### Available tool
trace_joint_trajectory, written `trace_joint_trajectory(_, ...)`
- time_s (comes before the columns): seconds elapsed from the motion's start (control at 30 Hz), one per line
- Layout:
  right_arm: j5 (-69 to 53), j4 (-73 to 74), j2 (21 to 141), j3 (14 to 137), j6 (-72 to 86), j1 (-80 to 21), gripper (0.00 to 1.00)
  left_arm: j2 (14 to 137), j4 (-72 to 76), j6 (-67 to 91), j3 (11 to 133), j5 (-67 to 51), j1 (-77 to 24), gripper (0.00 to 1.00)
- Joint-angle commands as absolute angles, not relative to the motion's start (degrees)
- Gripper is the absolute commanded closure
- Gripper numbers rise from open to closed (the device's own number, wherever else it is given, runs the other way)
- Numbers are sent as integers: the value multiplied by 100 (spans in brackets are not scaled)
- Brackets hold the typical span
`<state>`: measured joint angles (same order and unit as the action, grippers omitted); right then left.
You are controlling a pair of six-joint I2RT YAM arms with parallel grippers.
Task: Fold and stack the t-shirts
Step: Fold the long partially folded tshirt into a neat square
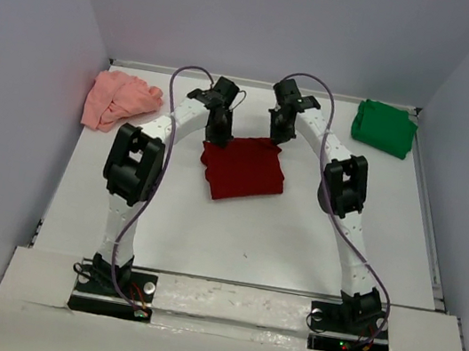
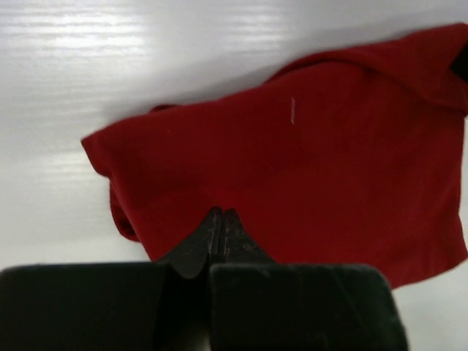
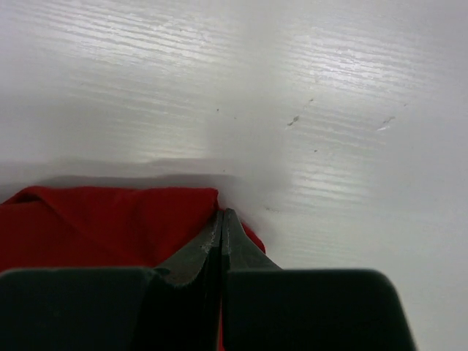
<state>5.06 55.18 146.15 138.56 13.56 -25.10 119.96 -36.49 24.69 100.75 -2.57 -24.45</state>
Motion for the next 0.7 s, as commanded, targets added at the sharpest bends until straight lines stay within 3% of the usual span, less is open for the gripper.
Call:
trace_joint_trajectory(0.0,395,5318,14765,14186,1161,-2470,100,11145,-3621,2531,9792,-220,-2689,100)
trace_joint_trajectory(0.5,755,5326,14766,14308,993,-2303,100,10389,-3191,2971,8535,-466,-3243,100)
trace_joint_trajectory(0.67,897,5379,14266,14467,932,-2250,100,10274,-3059,3015,8218,-413,-3252,100)
